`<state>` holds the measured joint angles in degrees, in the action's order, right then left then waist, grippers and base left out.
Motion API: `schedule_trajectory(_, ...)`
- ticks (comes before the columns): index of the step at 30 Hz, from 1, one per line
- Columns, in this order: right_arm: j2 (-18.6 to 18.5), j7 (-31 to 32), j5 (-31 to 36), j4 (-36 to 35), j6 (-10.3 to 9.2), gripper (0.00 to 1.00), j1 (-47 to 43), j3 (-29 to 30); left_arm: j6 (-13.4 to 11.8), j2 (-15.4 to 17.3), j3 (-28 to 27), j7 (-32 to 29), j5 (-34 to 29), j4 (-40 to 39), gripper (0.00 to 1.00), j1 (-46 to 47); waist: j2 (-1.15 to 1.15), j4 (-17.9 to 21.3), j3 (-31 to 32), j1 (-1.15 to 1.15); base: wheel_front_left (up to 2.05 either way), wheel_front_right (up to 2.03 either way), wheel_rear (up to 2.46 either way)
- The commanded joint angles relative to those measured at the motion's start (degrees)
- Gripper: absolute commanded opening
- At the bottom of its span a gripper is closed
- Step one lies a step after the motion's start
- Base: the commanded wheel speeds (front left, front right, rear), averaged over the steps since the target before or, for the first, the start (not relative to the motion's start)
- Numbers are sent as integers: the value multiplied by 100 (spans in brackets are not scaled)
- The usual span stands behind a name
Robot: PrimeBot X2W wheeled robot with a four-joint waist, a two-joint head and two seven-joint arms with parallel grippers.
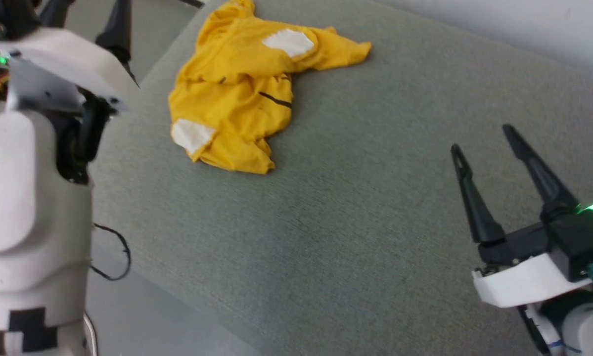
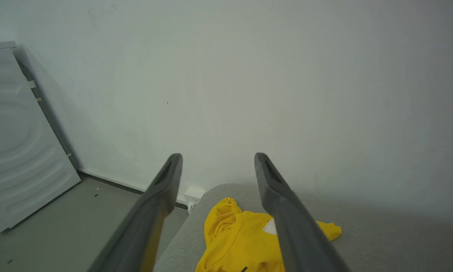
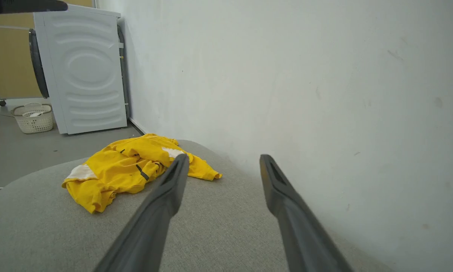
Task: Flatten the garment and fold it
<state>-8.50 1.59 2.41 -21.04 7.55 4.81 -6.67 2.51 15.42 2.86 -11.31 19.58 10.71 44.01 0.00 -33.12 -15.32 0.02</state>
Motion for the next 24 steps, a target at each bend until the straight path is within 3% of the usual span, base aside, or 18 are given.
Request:
schedule_trajectory(1,-115,92,-21,-158,-6,100,118,-26,46,98,2,-82,-36,155,100,190,0,505,-765,-2,0,0,0)
schedule_trajectory(7,-432,431,-119,-745,-6,100,332,-11,118,426,2,-447,-54,786,100,700,0,848,-1348,-2,0,0,0)
schedule_trajectory(9,-504,503,-145,-890,-6,100,396,14,164,487,13,-540,-11,963,93,784,0,946,-1502,-2,0,0,0)
schedule_trajectory(11,-548,556,-173,-1009,-6,100,454,42,247,533,60,-625,65,1122,100,808,0,1035,-1630,-2,0,0,0)
schedule_trajectory(24,-829,753,-341,-1400,-6,100,532,269,388,727,260,-713,222,2017,100,636,0,1424,-2186,-2,0,0,0)
